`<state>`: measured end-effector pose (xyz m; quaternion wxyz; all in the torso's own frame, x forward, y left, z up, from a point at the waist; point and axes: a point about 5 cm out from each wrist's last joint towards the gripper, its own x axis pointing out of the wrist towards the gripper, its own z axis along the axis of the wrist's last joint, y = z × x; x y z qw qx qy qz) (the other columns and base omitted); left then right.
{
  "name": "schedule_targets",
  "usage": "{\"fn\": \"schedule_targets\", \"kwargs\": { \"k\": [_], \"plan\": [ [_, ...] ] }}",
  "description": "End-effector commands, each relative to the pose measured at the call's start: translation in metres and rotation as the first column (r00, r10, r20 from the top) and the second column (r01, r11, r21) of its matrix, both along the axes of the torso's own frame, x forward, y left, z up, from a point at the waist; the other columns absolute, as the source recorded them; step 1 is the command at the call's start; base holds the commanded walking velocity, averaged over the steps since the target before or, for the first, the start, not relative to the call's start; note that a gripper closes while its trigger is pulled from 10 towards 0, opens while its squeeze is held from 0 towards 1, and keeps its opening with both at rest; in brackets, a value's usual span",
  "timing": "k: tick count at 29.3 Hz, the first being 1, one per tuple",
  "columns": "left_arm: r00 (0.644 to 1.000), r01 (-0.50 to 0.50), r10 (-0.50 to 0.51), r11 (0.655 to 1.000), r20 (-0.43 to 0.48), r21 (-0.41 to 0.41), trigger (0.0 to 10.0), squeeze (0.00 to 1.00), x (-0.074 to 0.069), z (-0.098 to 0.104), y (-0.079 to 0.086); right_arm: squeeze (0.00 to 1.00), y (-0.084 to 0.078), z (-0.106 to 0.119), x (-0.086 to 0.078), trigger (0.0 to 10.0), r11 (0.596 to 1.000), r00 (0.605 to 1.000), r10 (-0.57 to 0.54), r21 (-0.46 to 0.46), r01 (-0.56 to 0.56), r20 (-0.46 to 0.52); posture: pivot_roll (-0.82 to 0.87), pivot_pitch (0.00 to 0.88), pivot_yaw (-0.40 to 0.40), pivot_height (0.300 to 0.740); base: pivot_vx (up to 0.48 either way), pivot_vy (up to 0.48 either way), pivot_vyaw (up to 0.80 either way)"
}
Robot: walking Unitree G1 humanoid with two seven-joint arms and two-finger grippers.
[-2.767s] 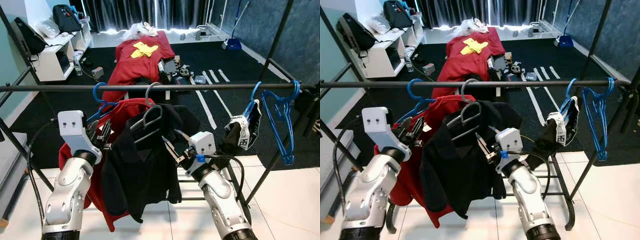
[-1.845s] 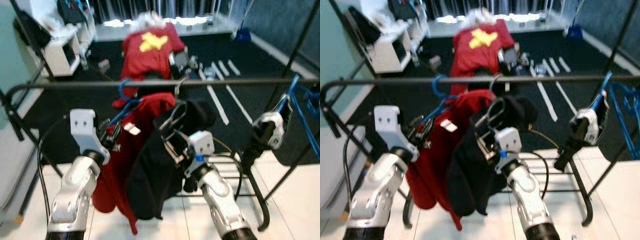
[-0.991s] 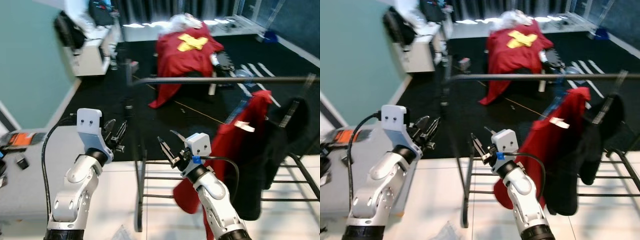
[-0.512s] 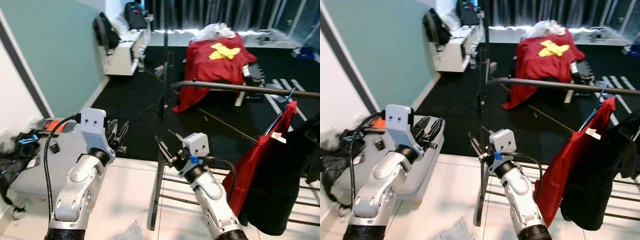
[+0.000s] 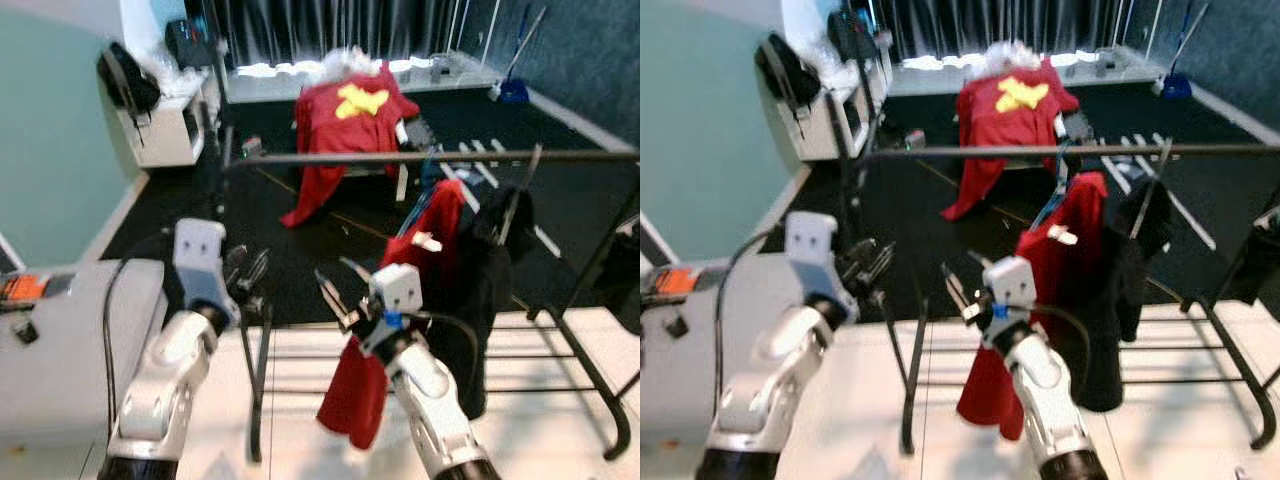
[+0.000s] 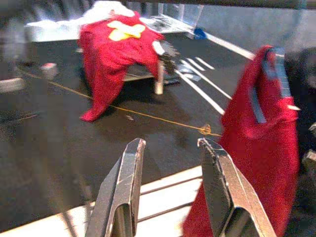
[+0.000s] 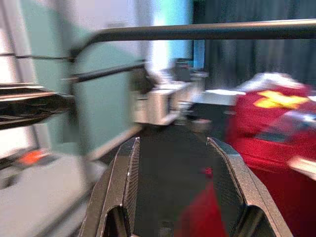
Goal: Hang hanger
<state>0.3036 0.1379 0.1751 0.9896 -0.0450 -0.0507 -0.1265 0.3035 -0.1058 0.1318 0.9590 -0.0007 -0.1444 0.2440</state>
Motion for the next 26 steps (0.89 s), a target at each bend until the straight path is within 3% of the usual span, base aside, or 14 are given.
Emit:
{"fn": "schedule_targets", "kwargs": {
  "k": [1,7,15,20,21,22,23,26],
  "plan": [
    [0.999,-0.028,0.028,1.0,-0.032,0.007,10.0,0.0,0.004,-0.006,0.004,0.0,0.004,0.001,0.002,10.0,1.0,1.0,0.012,0.013,-0.011,-0.015,0.07,0.031,0.062,0.74,0.0,0.0,0.0],
    [0.999,-0.036,0.036,0.999,-0.04,-0.003,10.0,0.0,0.007,-0.006,0.002,0.0,0.001,0.005,0.005,10.0,1.0,1.0,0.006,0.008,-0.006,-0.007,0.07,0.034,0.06,0.74,0.0,0.0,0.0],
    [1.0,0.017,-0.017,1.0,-0.025,-0.004,10.0,0.0,0.027,0.011,-0.016,0.0,-0.006,0.002,0.011,10.0,0.999,0.999,-0.033,-0.039,0.032,-0.036,0.07,0.039,0.052,0.74,0.0,0.0,0.0],
    [1.0,0.017,-0.017,1.0,-0.025,-0.003,10.0,0.0,0.031,0.013,-0.015,0.0,-0.011,0.006,0.017,10.0,0.997,0.996,-0.073,-0.02,0.072,-0.046,0.06,0.043,0.063,0.74,0.0,0.0,0.0],
    [1.0,0.013,-0.012,1.0,-0.027,0.008,10.0,0.0,0.031,0.012,-0.013,0.82,-0.014,0.011,0.022,10.0,0.996,0.994,-0.092,0.002,0.092,-0.054,0.06,0.044,0.064,0.74,0.0,0.0,0.0],
    [1.0,0.013,-0.012,1.0,-0.027,0.008,10.0,0.0,0.031,0.012,-0.013,0.82,-0.014,0.011,0.022,10.0,0.996,0.994,-0.092,0.002,0.092,-0.054,0.06,0.044,0.064,0.74,0.0,0.0,0.0],
    [0.999,-0.012,0.013,0.999,-0.031,0.032,10.0,0.0,0.03,0.008,-0.009,1.0,-0.019,0.018,0.03,10.0,0.993,0.991,-0.117,0.011,0.118,-0.064,0.07,0.05,0.058,0.74,0.0,0.0,0.0],
    [0.998,-0.048,0.05,0.997,-0.034,0.067,10.0,0.0,0.028,0.004,-0.003,1.0,-0.023,0.026,0.039,10.0,0.989,0.987,-0.147,0.003,0.148,-0.07,0.07,0.054,0.05,0.74,0.0,0.0,0.0]
  ]
}}
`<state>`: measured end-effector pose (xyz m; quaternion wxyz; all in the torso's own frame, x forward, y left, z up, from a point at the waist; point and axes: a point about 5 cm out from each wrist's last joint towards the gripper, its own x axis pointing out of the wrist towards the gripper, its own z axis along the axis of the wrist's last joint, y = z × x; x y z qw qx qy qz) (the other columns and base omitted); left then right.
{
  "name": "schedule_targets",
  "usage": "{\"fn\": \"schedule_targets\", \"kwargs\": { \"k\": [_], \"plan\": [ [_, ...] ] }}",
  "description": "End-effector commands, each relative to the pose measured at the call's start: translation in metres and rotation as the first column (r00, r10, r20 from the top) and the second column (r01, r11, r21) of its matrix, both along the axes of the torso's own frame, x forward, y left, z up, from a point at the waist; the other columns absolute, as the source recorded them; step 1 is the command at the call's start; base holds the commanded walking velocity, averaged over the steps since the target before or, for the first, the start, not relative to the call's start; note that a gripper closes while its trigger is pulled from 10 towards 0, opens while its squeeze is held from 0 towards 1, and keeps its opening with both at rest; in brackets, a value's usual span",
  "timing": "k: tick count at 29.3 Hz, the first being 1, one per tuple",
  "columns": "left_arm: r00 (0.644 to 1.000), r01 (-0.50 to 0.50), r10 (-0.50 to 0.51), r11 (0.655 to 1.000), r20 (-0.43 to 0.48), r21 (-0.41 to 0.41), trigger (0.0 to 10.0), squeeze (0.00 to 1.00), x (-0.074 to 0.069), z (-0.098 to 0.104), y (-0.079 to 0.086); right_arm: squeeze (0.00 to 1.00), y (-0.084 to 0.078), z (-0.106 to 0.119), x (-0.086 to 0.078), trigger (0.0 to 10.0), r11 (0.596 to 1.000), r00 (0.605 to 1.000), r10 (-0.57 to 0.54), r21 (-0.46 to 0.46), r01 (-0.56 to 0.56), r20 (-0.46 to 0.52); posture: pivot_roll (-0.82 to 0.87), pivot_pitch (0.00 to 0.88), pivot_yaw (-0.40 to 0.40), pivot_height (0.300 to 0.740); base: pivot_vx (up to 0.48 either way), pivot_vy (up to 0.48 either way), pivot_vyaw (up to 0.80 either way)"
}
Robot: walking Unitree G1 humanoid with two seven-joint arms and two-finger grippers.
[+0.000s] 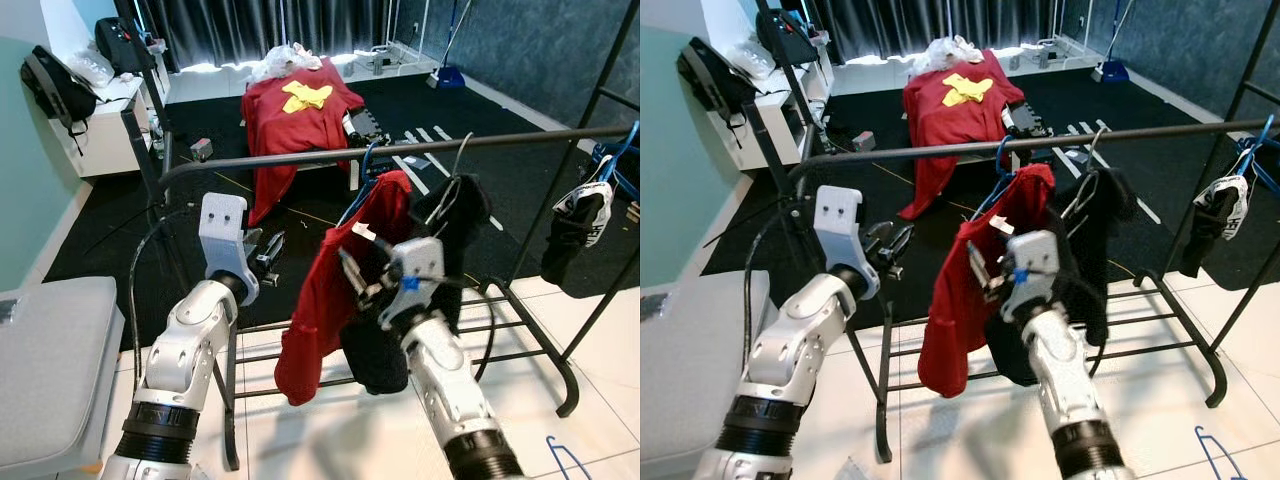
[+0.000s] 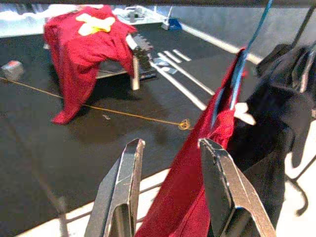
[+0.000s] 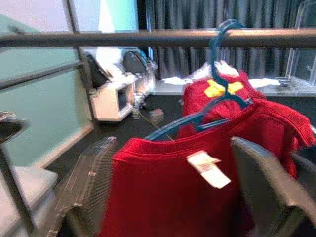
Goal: Hang hanger
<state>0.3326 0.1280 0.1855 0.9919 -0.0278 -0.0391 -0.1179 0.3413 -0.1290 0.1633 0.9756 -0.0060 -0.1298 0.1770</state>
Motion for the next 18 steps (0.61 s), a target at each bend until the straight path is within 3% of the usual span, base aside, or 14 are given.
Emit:
{"fn": "schedule_targets", "kwargs": {
  "k": [1,2,4,5,7,8,9,11,18],
  "plan": [
    [0.999,-0.031,0.031,0.999,-0.015,0.031,10.0,0.0,-0.001,-0.006,0.007,1.0,0.0,-0.005,0.001,10.0,1.0,0.999,-0.009,0.009,0.01,-0.039,0.07,0.054,0.05,0.74,0.0,0.0,0.0],
    [0.998,-0.067,0.068,0.996,-0.02,0.051,10.0,0.0,-0.003,-0.011,0.013,1.0,-0.003,0.003,0.011,10.0,0.999,0.999,-0.031,-0.01,0.031,-0.043,0.07,0.059,0.041,0.74,0.0,0.0,0.0],
    [0.998,-0.067,0.068,0.996,-0.02,0.051,10.0,0.0,-0.003,-0.011,0.013,1.0,-0.003,0.003,0.011,10.0,0.999,0.999,-0.031,-0.01,0.031,-0.043,0.07,0.059,0.041,0.74,0.0,0.0,0.0],
    [0.995,-0.096,0.098,0.993,-0.027,0.065,10.0,0.0,-0.007,-0.015,0.018,0.94,-0.005,0.012,0.022,10.0,0.999,0.998,-0.045,-0.028,0.044,-0.05,0.08,0.064,0.028,0.74,0.0,0.0,0.0],
    [0.995,-0.096,0.098,0.993,-0.027,0.065,10.0,0.0,-0.007,-0.015,0.018,0.94,-0.005,0.012,0.022,10.0,0.999,0.998,-0.045,-0.028,0.044,-0.05,0.08,0.064,0.028,0.74,0.0,0.0,0.0],
    [0.993,-0.11,0.112,0.991,-0.029,0.074,10.0,0.0,-0.01,-0.018,0.022,0.0,-0.005,0.021,0.033,10.0,0.998,0.997,-0.045,-0.039,0.042,-0.066,0.09,0.068,0.018,0.74,0.0,0.0,0.0],
    [0.993,-0.11,0.112,0.991,-0.029,0.074,10.0,0.0,-0.01,-0.018,0.022,0.0,-0.005,0.021,0.033,10.0,0.998,0.997,-0.045,-0.039,0.042,-0.066,0.09,0.068,0.018,0.74,0.0,0.0,0.0],
    [0.995,-0.092,0.096,0.991,-0.036,0.095,10.0,0.0,-0.014,-0.023,0.02,0.0,-0.008,0.04,0.051,10.0,0.997,0.994,-0.049,-0.059,0.044,-0.098,0.1,0.073,0.011,0.74,0.0,0.0,0.0],
    [0.996,-0.072,0.078,0.991,-0.051,0.112,10.0,0.0,-0.015,-0.027,0.016,0.0,-0.017,0.057,0.066,10.0,0.993,0.985,-0.095,-0.087,0.082,-0.145,0.09,0.086,0.02,0.74,0.0,0.0,0.0]
  ]
}}
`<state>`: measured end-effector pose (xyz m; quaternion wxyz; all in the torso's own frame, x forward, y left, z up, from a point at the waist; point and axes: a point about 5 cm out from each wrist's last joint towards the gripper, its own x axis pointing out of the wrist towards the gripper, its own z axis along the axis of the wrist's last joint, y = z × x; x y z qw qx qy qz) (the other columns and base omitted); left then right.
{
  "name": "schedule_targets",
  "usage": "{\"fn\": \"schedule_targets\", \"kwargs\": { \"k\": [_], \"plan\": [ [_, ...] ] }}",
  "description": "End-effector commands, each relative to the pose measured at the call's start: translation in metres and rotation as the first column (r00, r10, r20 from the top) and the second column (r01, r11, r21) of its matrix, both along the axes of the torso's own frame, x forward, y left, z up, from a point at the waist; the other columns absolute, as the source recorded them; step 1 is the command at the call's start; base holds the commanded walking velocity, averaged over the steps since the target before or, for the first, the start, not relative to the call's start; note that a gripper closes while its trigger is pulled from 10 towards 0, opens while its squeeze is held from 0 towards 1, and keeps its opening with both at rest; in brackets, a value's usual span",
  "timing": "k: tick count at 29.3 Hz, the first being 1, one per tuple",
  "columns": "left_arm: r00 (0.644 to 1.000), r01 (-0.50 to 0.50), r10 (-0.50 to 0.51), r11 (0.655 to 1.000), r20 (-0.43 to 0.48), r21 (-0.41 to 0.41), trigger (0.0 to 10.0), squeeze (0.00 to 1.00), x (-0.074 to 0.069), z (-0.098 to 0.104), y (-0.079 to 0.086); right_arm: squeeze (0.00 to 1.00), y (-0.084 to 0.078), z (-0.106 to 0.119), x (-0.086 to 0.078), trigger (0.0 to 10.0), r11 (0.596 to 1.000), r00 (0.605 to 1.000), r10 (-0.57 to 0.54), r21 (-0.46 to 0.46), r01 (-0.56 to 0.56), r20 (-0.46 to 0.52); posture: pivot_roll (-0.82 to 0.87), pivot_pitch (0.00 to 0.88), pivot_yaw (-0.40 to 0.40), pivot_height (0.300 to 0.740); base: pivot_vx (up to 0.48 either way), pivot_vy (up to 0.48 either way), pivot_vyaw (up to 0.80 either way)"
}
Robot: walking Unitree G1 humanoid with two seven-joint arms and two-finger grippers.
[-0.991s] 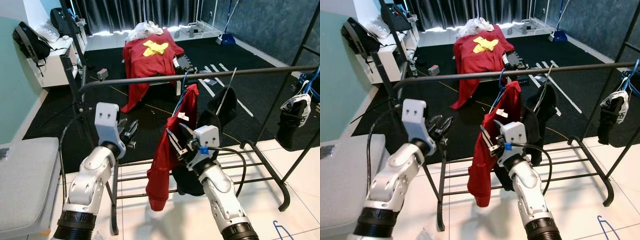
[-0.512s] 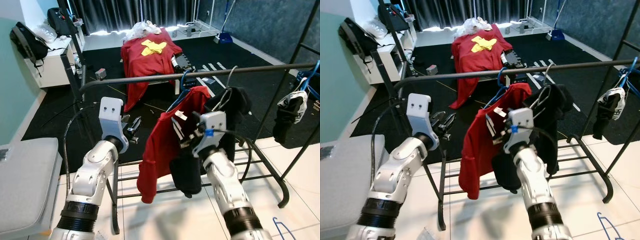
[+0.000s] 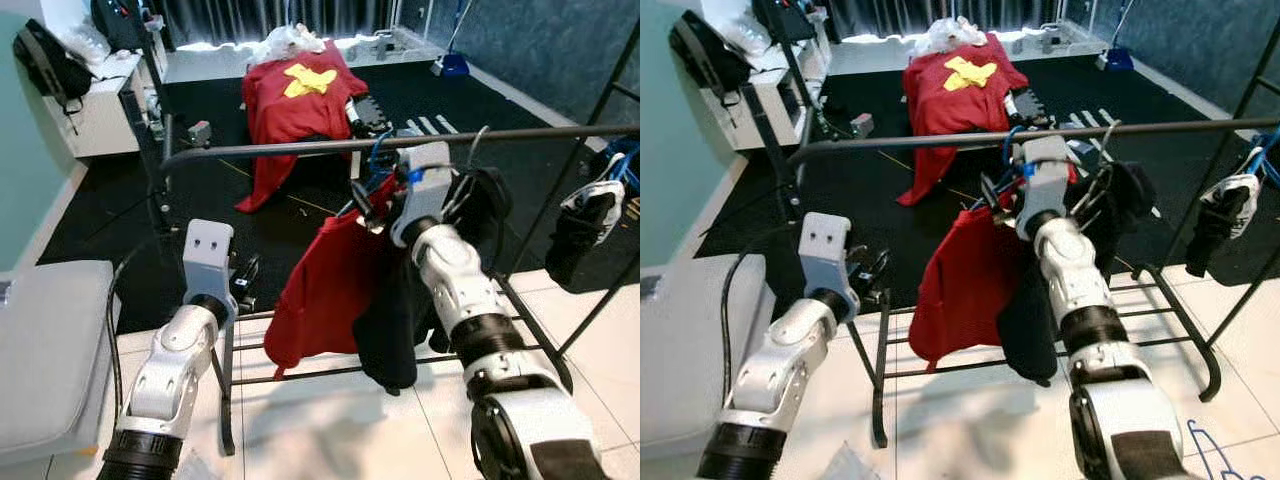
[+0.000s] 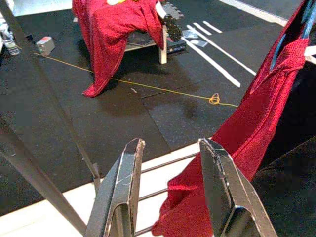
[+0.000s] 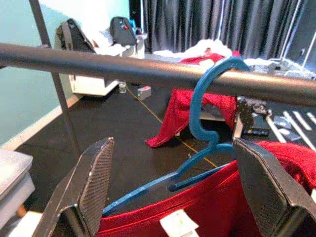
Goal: Hang hanger
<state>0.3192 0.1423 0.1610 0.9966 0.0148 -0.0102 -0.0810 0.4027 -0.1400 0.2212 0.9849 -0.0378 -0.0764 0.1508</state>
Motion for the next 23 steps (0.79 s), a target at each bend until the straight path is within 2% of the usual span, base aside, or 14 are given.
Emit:
{"fn": "schedule_targets", "kwargs": {
  "k": [1,7,10,15,23],
  "plan": [
    [1.0,0.001,-0.001,1.0,-0.006,0.022,10.0,0.0,-0.001,-0.003,0.002,0.0,-0.006,-0.001,0.004,10.0,1.0,0.998,-0.028,-0.007,0.027,-0.053,0.09,0.086,0.02,0.74,0.0,0.0,0.0],
    [1.0,0.007,-0.007,1.0,-0.009,0.031,10.0,0.0,-0.002,-0.004,0.002,0.0,-0.005,0.002,0.008,10.0,0.999,0.996,-0.031,-0.021,0.029,-0.085,0.09,0.088,0.023,0.74,0.0,0.0,0.0],
    [0.999,0.041,-0.041,0.998,0.008,0.055,10.0,0.0,-0.003,-0.002,-0.001,0.0,-0.002,0.005,0.013,10.0,0.999,0.991,-0.034,-0.026,0.031,-0.13,0.09,0.092,0.021,0.74,0.0,0.0,0.0],
    [0.998,0.065,-0.067,0.996,0.022,0.066,10.0,0.0,-0.005,-0.001,-0.004,0.0,0.0,0.008,0.016,10.0,0.999,0.989,-0.039,-0.025,0.035,-0.143,0.09,0.097,0.017,0.74,0.0,0.0,0.0],
    [0.996,0.086,-0.088,0.991,0.022,0.1,10.0,0.0,-0.017,-0.003,-0.003,0.0,0.008,0.011,0.02,10.0,0.999,0.981,-0.03,-0.041,0.022,-0.192,0.11,0.118,0.003,0.74,0.0,0.0,0.0]
  ]
}}
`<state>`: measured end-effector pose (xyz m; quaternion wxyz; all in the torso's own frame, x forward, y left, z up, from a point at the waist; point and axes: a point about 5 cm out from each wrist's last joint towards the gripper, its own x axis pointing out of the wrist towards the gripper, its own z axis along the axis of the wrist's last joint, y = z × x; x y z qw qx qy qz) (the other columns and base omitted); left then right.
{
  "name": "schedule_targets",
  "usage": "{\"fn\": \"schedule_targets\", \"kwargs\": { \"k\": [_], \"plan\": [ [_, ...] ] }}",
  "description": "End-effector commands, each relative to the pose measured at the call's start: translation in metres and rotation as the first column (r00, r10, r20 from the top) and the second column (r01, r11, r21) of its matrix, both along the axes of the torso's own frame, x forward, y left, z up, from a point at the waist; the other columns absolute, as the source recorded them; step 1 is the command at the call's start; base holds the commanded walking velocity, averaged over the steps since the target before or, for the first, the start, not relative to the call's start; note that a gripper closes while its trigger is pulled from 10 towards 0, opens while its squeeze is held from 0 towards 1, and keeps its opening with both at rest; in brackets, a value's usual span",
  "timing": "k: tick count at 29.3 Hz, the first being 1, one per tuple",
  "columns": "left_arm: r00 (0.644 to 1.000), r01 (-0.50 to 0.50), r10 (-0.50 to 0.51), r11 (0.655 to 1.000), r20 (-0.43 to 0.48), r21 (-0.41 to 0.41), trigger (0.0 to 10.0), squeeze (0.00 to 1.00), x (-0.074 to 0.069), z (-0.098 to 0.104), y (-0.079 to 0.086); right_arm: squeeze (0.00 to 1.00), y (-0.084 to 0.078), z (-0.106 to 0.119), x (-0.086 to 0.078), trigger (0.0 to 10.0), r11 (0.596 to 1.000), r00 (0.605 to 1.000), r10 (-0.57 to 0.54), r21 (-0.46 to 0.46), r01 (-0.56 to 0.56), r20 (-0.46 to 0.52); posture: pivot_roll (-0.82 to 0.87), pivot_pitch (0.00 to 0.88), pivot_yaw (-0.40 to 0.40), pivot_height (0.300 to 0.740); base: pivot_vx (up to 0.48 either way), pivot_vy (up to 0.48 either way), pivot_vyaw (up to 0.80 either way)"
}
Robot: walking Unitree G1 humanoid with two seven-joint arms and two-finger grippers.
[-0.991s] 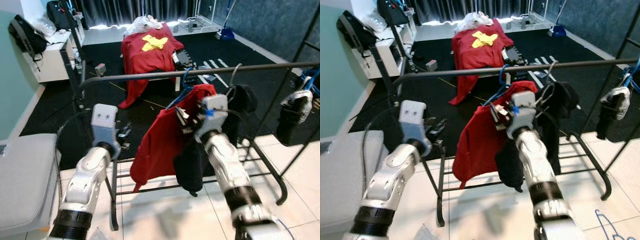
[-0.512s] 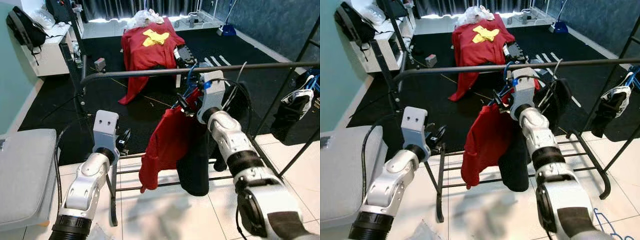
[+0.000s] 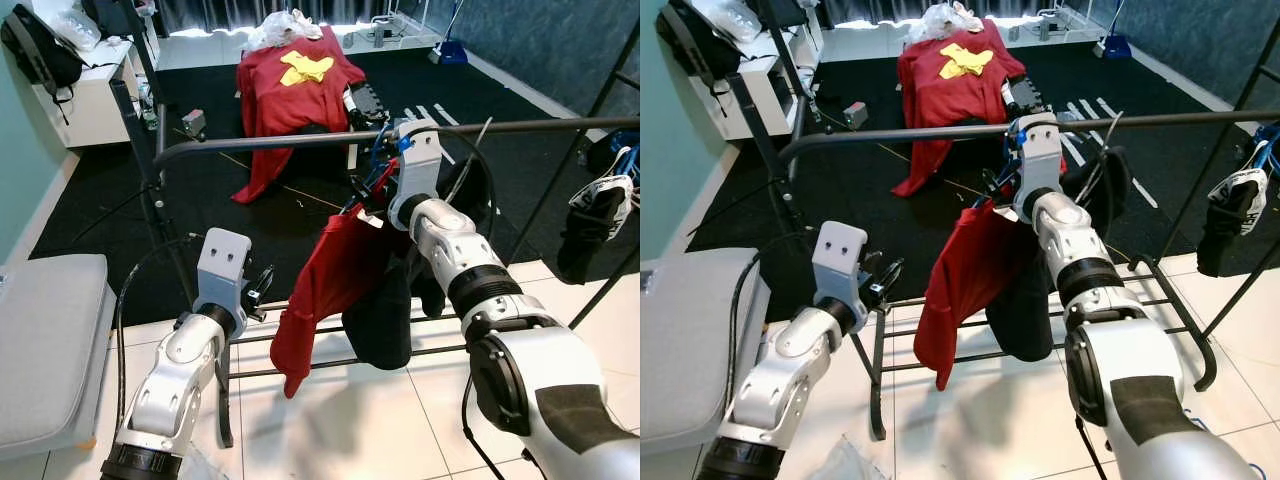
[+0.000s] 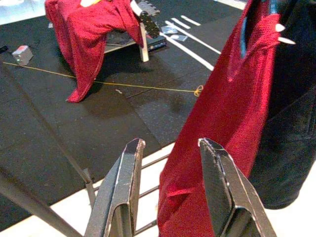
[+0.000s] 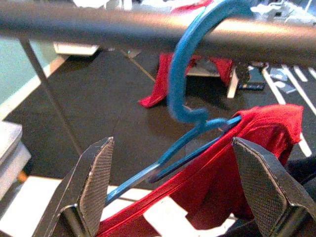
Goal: Hang hanger
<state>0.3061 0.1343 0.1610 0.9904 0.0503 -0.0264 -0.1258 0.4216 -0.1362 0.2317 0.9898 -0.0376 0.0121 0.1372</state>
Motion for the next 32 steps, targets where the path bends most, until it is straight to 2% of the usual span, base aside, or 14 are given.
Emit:
{"fn": "schedule_targets", "kwargs": {
  "k": [1,10,29,30,31,32],
  "plan": [
    [1.0,-0.003,0.004,1.0,-0.009,0.03,10.0,0.0,-0.004,-0.003,0.005,0.0,0.004,0.0,0.001,10.0,1.0,1.0,0.009,-0.014,-0.01,-0.02,0.11,0.118,0.003,0.74,0.0,0.0,0.0],
    [1.0,0.0,0.0,0.999,-0.015,0.034,10.0,0.0,-0.009,-0.003,0.007,0.0,0.004,0.002,0.003,10.0,0.999,0.999,-0.012,-0.037,0.011,-0.049,0.12,0.148,-0.003,0.74,0.0,0.0,0.0],
    [0.999,0.013,-0.012,0.999,-0.031,0.044,10.0,0.0,-0.02,-0.002,0.015,0.0,-0.004,0.015,0.006,10.0,0.998,0.998,-0.05,-0.052,0.048,-0.038,0.15,0.191,-0.013,0.74,0.0,0.0,0.0],
    [1.0,0.01,-0.009,0.999,-0.03,0.04,10.0,0.0,-0.02,-0.002,0.016,0.0,-0.003,0.017,0.006,5.2,0.997,0.998,-0.047,-0.056,0.045,-0.03,0.15,0.189,-0.014,0.74,0.0,0.0,0.0],
    [1.0,0.006,-0.005,0.999,-0.028,0.033,10.0,0.0,-0.019,-0.001,0.016,0.0,-0.003,0.018,0.006,2.4,0.997,0.999,-0.045,-0.06,0.043,-0.025,0.15,0.187,-0.015,0.74,0.0,0.0,0.0],
    [1.0,0.006,-0.005,0.999,-0.028,0.033,10.0,0.0,-0.019,-0.001,0.016,0.0,-0.003,0.018,0.006,2.4,0.997,0.999,-0.045,-0.06,0.043,-0.025,0.15,0.187,-0.015,0.74,0.0,0.0,0.0]
  ]
}}
